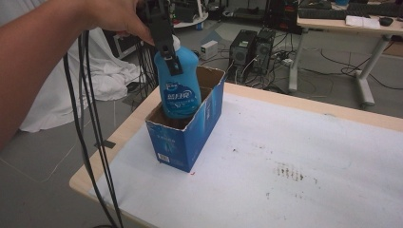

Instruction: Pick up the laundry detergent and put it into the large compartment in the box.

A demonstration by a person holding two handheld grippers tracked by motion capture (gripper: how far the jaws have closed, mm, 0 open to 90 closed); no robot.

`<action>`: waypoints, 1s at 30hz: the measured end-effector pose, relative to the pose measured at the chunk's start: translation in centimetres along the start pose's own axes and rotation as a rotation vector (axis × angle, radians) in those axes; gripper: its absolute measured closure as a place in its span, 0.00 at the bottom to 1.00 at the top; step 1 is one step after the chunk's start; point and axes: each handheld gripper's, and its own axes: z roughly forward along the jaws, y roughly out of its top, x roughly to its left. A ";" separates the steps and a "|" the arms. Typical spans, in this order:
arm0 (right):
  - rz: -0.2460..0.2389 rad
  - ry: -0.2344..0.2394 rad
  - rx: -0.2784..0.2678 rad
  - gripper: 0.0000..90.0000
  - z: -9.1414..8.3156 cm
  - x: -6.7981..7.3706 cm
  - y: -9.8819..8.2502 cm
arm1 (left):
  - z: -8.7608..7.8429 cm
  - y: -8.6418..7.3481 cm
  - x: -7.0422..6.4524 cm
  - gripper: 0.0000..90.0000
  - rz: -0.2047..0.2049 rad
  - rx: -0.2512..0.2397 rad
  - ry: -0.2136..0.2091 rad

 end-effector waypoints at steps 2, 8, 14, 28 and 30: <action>0.001 0.002 0.003 0.03 0.0 0.0 0.0 | 0.6 -0.1 0.0 0.42 0.006 0.009 -0.002; 0.003 0.002 0.004 0.03 0.1 -0.1 0.0 | 2.2 -0.2 0.0 0.42 0.001 0.015 -0.007; 0.002 0.005 0.005 0.03 0.3 0.0 0.1 | 3.5 -0.3 0.0 0.42 0.007 0.025 -0.014; 0.008 0.011 0.010 0.03 0.7 0.0 -0.1 | 7.7 -0.9 0.1 0.42 0.007 0.053 0.020; 0.010 0.013 0.012 0.03 0.8 -0.1 -0.1 | 8.3 -0.8 0.1 0.42 0.011 0.060 0.019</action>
